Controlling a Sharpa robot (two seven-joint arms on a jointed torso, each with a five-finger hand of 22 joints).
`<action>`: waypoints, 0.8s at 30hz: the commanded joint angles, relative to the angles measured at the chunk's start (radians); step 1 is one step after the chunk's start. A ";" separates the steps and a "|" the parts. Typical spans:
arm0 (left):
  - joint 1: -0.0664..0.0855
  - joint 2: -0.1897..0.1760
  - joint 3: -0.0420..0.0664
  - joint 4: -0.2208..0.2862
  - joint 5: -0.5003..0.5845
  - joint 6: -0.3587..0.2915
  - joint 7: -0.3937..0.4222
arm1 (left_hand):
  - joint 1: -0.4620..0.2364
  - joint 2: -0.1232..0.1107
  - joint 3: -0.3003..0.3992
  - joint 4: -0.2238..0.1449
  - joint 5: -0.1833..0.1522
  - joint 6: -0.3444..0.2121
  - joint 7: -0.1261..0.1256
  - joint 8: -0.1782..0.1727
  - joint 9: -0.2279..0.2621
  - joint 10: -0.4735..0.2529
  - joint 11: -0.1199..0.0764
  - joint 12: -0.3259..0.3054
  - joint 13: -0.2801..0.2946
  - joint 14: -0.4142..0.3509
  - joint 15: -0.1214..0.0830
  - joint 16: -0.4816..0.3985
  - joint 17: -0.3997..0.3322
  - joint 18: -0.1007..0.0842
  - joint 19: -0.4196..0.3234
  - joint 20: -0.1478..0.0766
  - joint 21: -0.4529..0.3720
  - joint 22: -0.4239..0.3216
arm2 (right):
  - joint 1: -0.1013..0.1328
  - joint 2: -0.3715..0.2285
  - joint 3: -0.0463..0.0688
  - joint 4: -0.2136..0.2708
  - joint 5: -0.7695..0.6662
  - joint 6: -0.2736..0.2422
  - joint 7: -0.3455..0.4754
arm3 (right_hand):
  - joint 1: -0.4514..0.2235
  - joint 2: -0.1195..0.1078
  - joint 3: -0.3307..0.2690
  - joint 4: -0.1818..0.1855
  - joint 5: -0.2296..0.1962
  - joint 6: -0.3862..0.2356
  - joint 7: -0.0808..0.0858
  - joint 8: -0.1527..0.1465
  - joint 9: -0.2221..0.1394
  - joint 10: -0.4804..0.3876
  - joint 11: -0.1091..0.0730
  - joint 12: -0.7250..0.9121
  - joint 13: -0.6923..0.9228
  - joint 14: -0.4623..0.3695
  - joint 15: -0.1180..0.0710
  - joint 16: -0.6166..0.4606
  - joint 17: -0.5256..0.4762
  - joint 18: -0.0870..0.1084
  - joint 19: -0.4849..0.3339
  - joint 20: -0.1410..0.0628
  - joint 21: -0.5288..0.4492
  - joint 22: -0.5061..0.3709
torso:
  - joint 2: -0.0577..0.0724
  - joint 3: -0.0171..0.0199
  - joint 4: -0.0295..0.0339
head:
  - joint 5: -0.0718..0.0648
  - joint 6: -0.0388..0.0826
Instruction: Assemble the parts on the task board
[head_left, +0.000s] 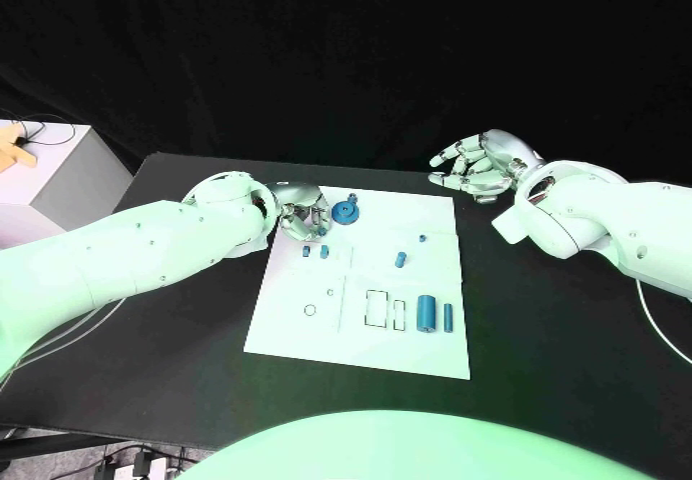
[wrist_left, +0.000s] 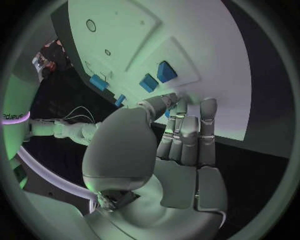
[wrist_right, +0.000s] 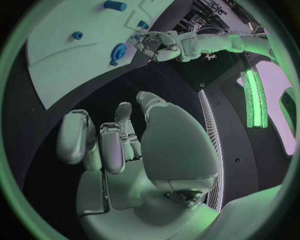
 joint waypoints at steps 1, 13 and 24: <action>0.000 -0.001 0.001 0.003 -0.004 0.001 -0.006 | -0.001 -0.013 -0.004 -0.001 -0.001 -0.012 0.000 -0.006 -0.002 -0.004 -0.003 0.003 0.003 -0.006 0.002 0.007 0.001 0.002 -0.005 -0.002 -0.003 0.002 | -0.001 0.000 0.000 0.000 -0.004 0.007 0.014 | -0.007 -0.001 0.004 0.000 0.005 0.000 0.008 0.007 0.001 -0.003 -0.002 -0.003 -0.001 0.022 -0.010 -0.005 0.006 0.017 -0.005 -0.002 -0.006 -0.001 | 0.000 0.0004 0.0002 | 0.000 0.000; -0.001 -0.018 0.001 -0.011 -0.004 -0.002 -0.018 | 0.003 -0.016 -0.002 -0.007 0.000 -0.056 -0.007 -0.040 -0.017 -0.016 -0.005 0.010 0.018 -0.013 0.000 0.006 -0.009 0.005 -0.015 -0.005 -0.009 -0.011 | -0.003 -0.004 0.000 -0.006 -0.069 0.039 0.002 | 0.039 -0.028 0.100 -0.025 -0.035 0.007 0.011 0.020 0.002 -0.082 0.001 -0.264 -0.229 0.026 -0.010 -0.012 0.004 0.018 0.000 -0.004 -0.021 -0.007 | -0.001 0.0001 -0.0012 | -0.003 0.000; 0.002 -0.066 0.020 -0.030 0.090 -0.130 0.038 | 0.041 0.017 0.044 -0.038 0.001 0.045 0.012 0.006 -0.004 -0.023 0.014 0.024 0.037 -0.040 0.010 -0.015 -0.073 0.011 -0.039 0.000 0.006 -0.019 | -0.015 -0.013 -0.001 -0.009 -0.379 0.085 -0.010 | 0.073 -0.064 0.268 -0.153 -0.123 0.091 0.007 0.004 -0.005 0.009 0.007 -0.606 -0.540 0.030 -0.008 -0.041 -0.039 0.016 0.014 -0.004 -0.014 0.004 | -0.002 0.0003 -0.0016 | -0.027 0.000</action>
